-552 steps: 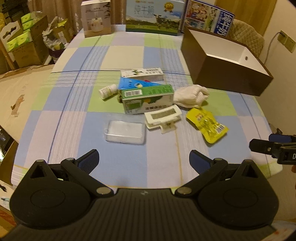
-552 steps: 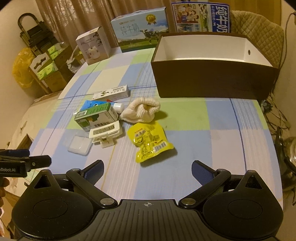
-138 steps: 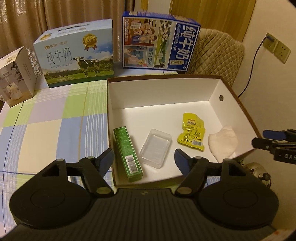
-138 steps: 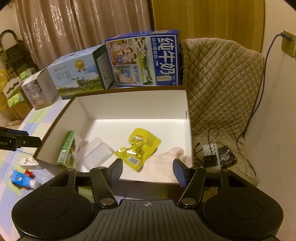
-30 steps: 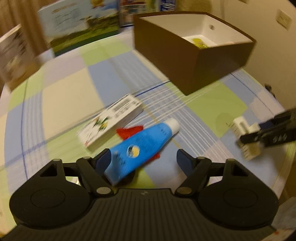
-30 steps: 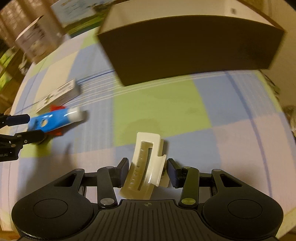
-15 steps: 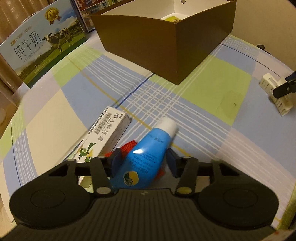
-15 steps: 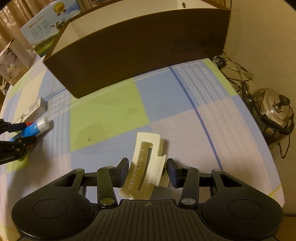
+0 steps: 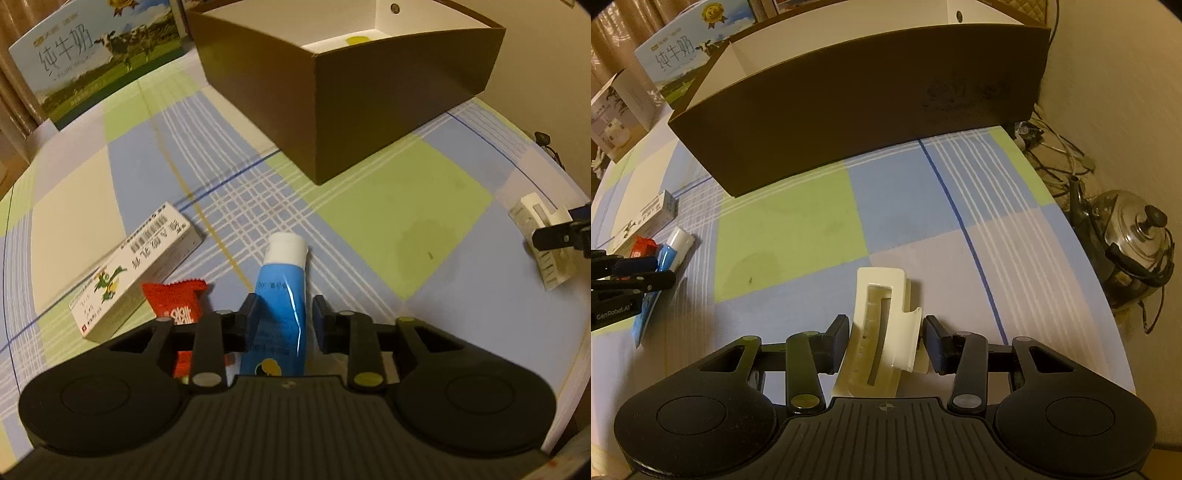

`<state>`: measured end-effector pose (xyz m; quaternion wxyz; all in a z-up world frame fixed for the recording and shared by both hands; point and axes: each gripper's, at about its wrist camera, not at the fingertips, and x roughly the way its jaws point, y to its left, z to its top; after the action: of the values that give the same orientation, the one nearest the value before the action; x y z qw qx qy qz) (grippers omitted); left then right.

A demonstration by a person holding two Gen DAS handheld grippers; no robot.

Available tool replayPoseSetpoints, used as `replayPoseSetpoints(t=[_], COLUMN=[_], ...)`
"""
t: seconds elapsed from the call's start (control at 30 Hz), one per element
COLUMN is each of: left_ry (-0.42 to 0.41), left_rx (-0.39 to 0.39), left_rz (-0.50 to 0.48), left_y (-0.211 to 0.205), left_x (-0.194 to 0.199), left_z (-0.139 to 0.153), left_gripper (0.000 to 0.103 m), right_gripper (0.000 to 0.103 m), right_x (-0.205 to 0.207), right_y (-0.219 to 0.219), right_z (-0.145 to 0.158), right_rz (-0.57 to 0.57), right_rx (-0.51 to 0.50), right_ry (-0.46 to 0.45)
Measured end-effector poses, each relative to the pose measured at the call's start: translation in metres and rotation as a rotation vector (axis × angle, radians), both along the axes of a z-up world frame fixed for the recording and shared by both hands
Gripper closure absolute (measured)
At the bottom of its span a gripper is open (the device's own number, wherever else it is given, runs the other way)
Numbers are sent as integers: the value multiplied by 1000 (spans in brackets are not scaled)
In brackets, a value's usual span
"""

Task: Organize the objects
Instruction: 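Lift and carry the clip and blue tube over the brown box with both grippers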

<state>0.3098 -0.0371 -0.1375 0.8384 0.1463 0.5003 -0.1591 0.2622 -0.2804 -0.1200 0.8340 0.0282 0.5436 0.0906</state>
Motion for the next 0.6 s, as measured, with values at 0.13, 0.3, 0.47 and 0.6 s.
replayPoseSetpoints(t=[0.13, 0.3, 0.47, 0.6], left_ry=[30, 37, 17, 47], left_rx=[0, -10, 8, 25], left_rz=[25, 51, 61, 136], left_y=[13, 11, 0, -5], left_x=[2, 6, 7, 10], left_z=[-5, -7, -8, -7], left_gripper=[69, 71, 72, 72], right_gripper=[62, 62, 62, 62], right_x=[2, 4, 6, 7], right_y=[-4, -5, -2, 1], right_z=[0, 0, -1, -1], right_rz=[4, 15, 29, 51], right_rx=[8, 8, 0, -20], right_ry=[-2, -9, -18, -27])
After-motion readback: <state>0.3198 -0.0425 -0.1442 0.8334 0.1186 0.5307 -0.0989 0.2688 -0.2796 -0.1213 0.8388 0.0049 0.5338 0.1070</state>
